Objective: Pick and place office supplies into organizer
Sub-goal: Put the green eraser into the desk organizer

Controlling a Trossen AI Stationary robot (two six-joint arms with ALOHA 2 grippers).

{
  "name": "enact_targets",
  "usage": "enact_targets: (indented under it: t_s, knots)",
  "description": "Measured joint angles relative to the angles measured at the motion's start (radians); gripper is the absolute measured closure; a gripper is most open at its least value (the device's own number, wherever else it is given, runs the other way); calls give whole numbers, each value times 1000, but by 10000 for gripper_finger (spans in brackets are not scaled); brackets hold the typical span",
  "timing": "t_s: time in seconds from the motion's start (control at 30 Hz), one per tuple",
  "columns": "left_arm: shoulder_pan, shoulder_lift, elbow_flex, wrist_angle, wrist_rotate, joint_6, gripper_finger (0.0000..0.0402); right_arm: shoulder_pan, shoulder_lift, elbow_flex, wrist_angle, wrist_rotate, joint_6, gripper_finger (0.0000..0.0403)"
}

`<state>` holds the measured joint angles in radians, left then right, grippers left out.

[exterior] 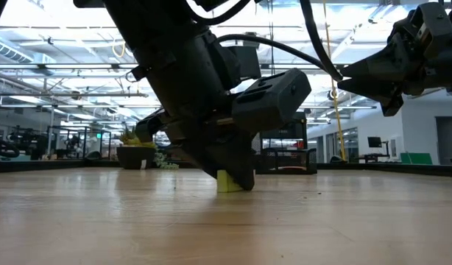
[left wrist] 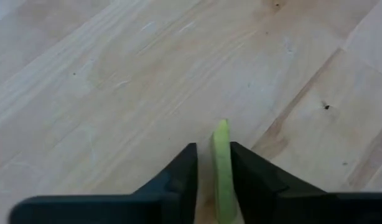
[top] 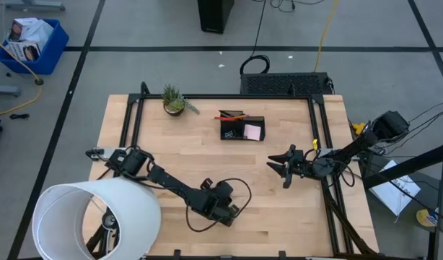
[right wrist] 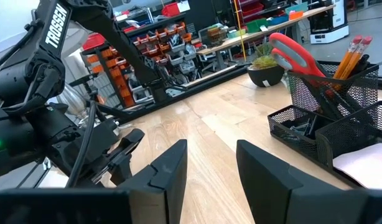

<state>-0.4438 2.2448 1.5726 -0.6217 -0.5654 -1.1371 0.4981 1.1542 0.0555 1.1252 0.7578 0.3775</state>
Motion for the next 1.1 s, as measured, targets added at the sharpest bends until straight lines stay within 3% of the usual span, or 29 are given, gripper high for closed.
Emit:
enact_targets:
  t_s: [0.23,0.33,0.57,0.8,0.9,1.1]
  knots:
    - [10,-1,2,-19,6,26,383,0,0,0,0,0,0,271]
    - [16,-4,2,-25,-13,88,382,0,0,0,0,0,0,271]
    - [52,-36,-2,-56,-66,185,337,0,0,0,-2,0,0,271]
    - [92,-53,-2,-21,-156,301,388,0,0,0,8,0,0,271]
    - [110,-67,-2,-21,-107,273,395,0,0,0,0,0,0,271]
    - [89,-87,0,-10,-72,315,354,0,0,0,1,0,0,271]
